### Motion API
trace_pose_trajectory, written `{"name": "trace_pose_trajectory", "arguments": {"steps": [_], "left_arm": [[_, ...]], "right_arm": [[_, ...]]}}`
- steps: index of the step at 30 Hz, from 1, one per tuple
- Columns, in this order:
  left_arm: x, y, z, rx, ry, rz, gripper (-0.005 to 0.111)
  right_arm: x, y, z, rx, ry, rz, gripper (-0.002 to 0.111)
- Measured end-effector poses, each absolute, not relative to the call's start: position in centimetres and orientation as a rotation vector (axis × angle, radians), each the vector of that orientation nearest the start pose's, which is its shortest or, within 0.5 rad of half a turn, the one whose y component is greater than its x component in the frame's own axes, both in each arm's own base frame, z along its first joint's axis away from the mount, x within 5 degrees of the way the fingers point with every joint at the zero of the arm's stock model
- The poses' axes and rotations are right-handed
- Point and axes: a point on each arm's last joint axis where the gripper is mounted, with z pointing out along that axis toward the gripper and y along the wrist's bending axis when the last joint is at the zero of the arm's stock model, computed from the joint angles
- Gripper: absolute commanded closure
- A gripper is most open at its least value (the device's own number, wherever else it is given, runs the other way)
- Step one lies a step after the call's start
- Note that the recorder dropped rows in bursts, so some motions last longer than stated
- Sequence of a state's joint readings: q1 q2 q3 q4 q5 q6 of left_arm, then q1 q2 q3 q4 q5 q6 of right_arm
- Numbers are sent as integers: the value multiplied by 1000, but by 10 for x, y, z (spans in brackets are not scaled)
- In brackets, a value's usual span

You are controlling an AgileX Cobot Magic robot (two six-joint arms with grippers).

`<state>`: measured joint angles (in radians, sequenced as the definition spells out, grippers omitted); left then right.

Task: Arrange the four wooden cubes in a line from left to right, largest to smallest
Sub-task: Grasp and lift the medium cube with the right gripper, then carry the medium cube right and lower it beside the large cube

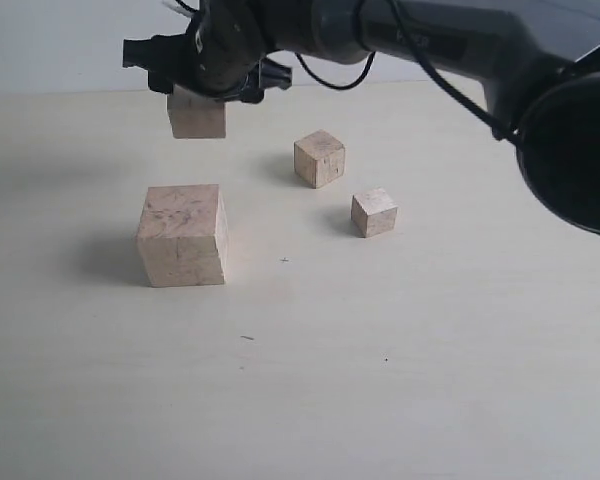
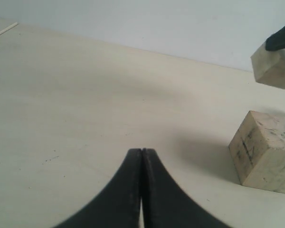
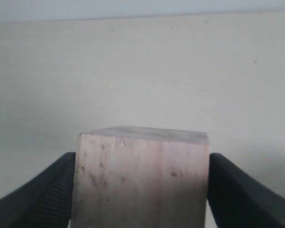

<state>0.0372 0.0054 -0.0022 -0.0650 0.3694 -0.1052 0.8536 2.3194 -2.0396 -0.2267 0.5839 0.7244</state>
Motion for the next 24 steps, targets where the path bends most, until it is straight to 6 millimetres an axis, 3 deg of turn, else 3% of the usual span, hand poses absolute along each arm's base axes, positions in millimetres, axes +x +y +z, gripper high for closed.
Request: {"name": "trace_pose_trajectory", "arguments": {"steps": [7, 13, 17, 20, 24], "left_arm": [[53, 0, 180, -172, 1849, -111, 107], [53, 0, 180, -172, 1849, -111, 107], [53, 0, 180, -172, 1849, -111, 107], [53, 0, 180, -172, 1849, -111, 107], [53, 0, 180, -172, 1849, -111, 107]], "right_arm": [[344, 377, 256, -833, 2314, 280, 108], [330, 357, 258, -1233, 2368, 92, 108], [333, 342, 255, -1389, 2424, 114, 108], [340, 327, 256, -1459, 2451, 226, 108], [351, 312, 265, -1590, 2329, 355, 108]]}}
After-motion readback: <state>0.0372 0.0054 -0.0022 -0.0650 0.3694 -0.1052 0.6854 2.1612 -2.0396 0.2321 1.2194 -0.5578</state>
